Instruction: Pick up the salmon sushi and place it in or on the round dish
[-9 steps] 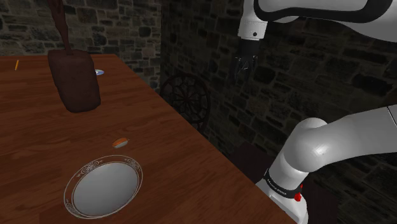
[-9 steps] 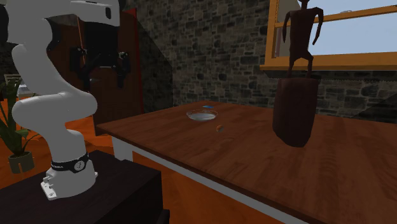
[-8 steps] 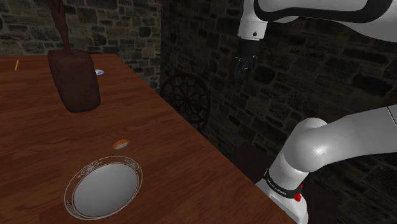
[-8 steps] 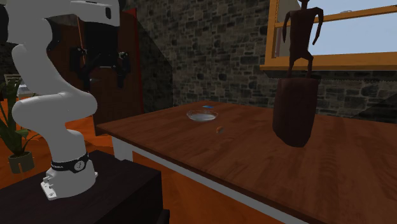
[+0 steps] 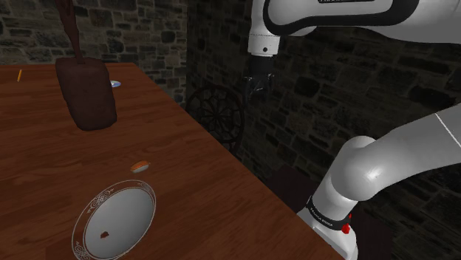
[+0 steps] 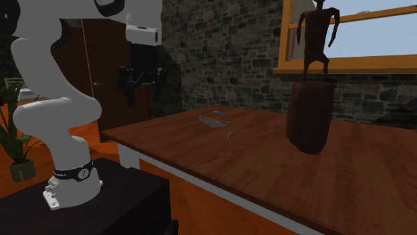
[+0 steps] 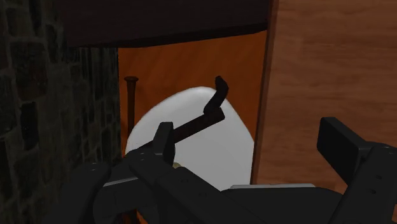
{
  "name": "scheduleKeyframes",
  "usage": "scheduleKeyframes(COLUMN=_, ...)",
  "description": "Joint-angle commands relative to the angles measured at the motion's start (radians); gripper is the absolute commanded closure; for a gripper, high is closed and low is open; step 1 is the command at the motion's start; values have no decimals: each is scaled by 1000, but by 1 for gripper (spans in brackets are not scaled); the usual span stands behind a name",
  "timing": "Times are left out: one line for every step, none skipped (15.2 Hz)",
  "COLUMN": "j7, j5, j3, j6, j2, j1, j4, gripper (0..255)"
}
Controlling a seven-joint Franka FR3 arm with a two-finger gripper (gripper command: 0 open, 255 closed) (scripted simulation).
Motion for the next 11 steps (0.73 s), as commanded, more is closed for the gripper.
scheduleKeyframes(j7=34, j5=22, j3=29, j6=23, j2=51, j1=13, j4=21, gripper=0)
scheduleKeyframes(j7=51, j5=31, j3=44, j6=37, j2=78, j1=19, j4=31, gripper=0)
scheduleKeyframes(j7=68, j5=40, j3=58, j6=50, j2=106, j1=26, j4=43, gripper=0)
scheduleKeyframes(j7=85, j5=48, j3=73, j6=63, j2=134, j1=32, j4=55, gripper=0)
scheduleKeyframes(j7=102, j5=56, j3=87, j6=76, j2=164, j1=37, j4=69, gripper=0)
scheduleKeyframes(j7=119, j5=62, j3=101, j6=88, j2=193, j1=43, j4=84, gripper=0)
scheduleKeyframes(j7=136, j5=68, j3=115, j6=100, j2=224, j1=49, j4=100, gripper=0)
scheduleKeyframes(j7=154, j5=72, j3=129, j6=112, j2=255, j1=54, j4=116, gripper=0)
scheduleKeyframes(j7=171, j5=76, j3=142, j6=123, j2=287, j1=60, j4=135, gripper=0)
scheduleKeyframes(j7=188, j5=79, j3=155, j6=134, j2=319, j1=66, j4=154, gripper=0)
scheduleKeyframes(j7=205, j5=80, j3=167, j6=144, j2=352, j1=71, j4=174, gripper=0)
